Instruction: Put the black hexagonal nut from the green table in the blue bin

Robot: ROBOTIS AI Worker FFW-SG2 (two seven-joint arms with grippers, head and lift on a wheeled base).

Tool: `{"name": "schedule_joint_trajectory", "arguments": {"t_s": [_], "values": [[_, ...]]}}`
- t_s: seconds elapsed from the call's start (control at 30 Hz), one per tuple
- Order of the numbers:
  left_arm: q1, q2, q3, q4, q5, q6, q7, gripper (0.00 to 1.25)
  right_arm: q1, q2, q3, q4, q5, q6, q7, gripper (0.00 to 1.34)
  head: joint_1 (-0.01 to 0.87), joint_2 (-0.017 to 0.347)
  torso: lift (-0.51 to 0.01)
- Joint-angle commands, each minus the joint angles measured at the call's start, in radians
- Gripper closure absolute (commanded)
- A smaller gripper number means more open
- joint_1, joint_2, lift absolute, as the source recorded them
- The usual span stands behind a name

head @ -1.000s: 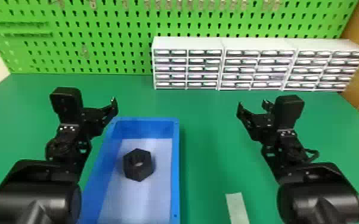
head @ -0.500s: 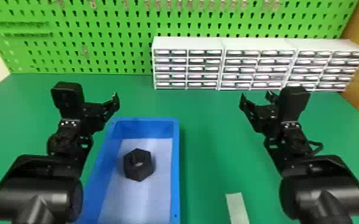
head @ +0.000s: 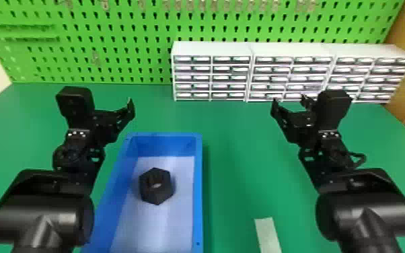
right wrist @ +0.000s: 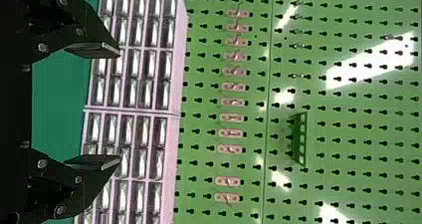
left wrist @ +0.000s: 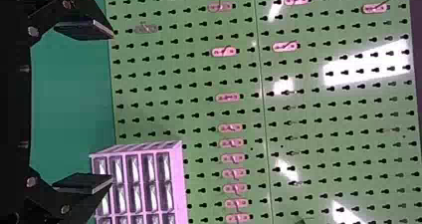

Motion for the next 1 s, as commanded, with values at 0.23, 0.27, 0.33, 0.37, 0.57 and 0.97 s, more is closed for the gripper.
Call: {"name": "schedule_joint_trajectory", "arguments": {"t_s": [0.23,0.27,0.33,0.37,0.57,0.97], "values": [[-0.028,0.000,-0.010,0.006,-0.003,-0.016,0.000,0.25,-0.028,-0.001,0.000,0.000,0.000,-0.014,0.000,0.51,0.686,0.051,-0.096],[-0.029,0.000,-0.010,0.008,-0.003,-0.016,0.000,0.25,-0.031,-0.001,-0.002,0.000,0.000,-0.014,0.000,0.51,0.686,0.051,-0.096],[-0.031,0.000,-0.010,0.009,-0.001,-0.017,0.000,0.25,-0.034,-0.001,0.001,0.000,0.000,-0.017,0.000,0.51,0.686,0.051,-0.096],[-0.031,0.000,-0.010,0.011,-0.001,-0.017,0.000,0.25,-0.034,-0.003,0.001,0.000,0.000,-0.017,0.000,0.51,0.686,0.051,-0.096],[-0.031,0.000,-0.016,0.014,-0.001,-0.017,0.000,0.25,-0.031,-0.003,0.007,0.000,0.000,-0.017,0.000,0.51,0.686,0.051,-0.096],[-0.028,0.000,-0.016,0.025,-0.005,-0.019,0.000,0.25,-0.021,-0.001,0.007,0.001,0.002,-0.019,0.000,0.51,0.686,0.051,-0.096]]}}
